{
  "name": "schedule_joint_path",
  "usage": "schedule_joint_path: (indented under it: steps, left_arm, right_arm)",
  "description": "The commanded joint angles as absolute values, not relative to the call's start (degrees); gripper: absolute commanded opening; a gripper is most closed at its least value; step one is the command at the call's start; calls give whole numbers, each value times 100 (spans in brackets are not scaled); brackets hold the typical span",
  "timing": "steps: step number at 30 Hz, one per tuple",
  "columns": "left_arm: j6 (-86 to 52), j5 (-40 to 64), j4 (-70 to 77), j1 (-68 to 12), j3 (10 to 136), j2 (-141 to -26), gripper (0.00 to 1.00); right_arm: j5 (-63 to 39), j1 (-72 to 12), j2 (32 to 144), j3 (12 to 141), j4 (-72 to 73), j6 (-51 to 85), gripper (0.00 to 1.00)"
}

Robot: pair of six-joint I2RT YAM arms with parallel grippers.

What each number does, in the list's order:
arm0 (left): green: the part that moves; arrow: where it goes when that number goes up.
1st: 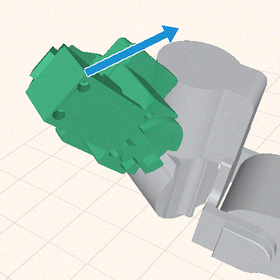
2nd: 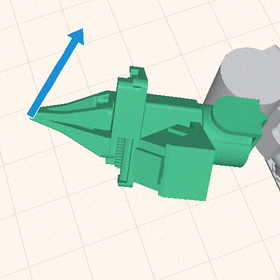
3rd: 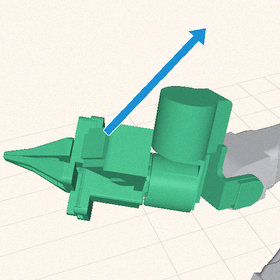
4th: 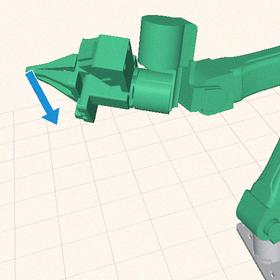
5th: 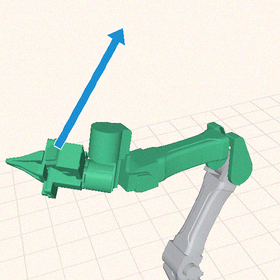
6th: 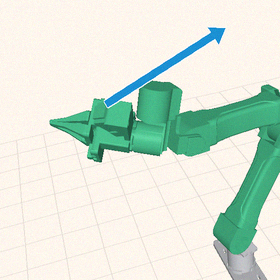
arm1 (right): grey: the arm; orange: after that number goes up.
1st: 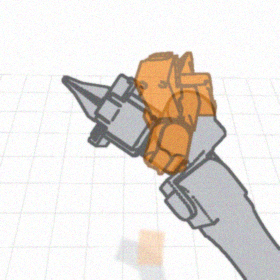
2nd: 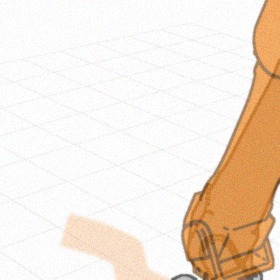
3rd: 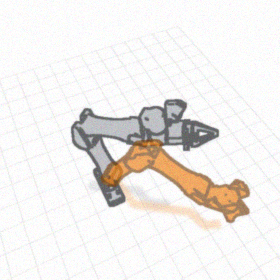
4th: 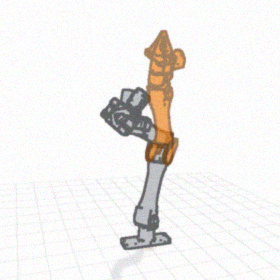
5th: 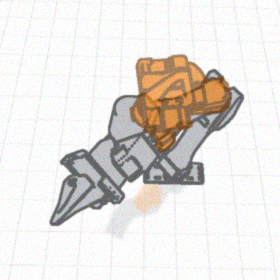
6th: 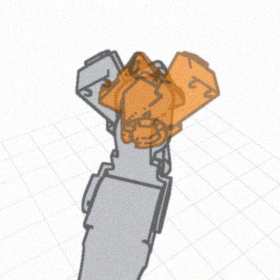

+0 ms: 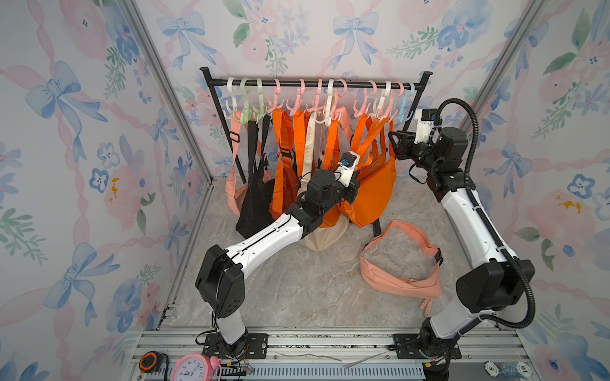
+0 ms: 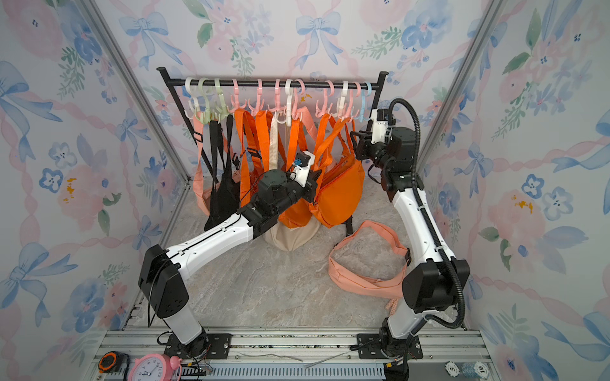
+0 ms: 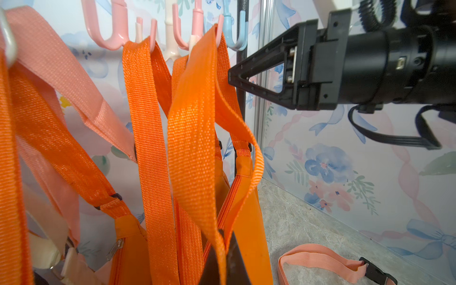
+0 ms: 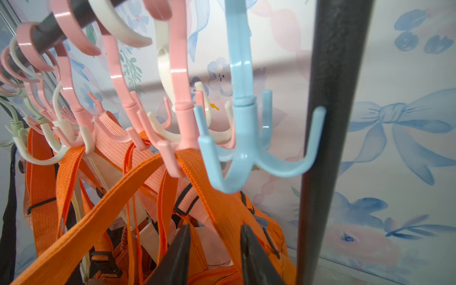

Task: Take the bag off the hook
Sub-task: Pick up the bag from the hook.

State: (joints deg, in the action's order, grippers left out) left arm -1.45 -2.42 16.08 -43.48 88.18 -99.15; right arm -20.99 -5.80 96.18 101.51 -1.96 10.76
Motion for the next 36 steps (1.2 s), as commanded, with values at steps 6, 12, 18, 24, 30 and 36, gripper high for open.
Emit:
schedule_joint_path:
  steps: [6, 12, 18, 24, 30, 36]
  left_arm:
    - [-229, -33, 1552, -4263, 8910, -9844, 0]
    - [-226, 17, 1481, -4254, 9005, -9891, 0]
    - [-223, 13, 1437, -4235, 9078, -9960, 0]
    - [-151, 14, 1328, -4195, 9290, -10113, 0]
    - [-133, 44, 1285, -4097, 9687, -10354, 0]
    - [-88, 110, 922, -4053, 10390, -10669, 0]
  right_arm:
    - [-1788, -668, 9825, 10216, 26, 932, 31]
    - [-1708, -702, 9995, 10296, 177, 896, 25]
    - [-1701, -780, 10040, 10251, 315, 854, 9]
    - [-1615, -887, 9812, 10020, 424, 726, 3]
    - [-1600, -939, 9334, 9691, 560, 727, 0]
    - [-1556, -939, 9024, 9588, 512, 712, 0]
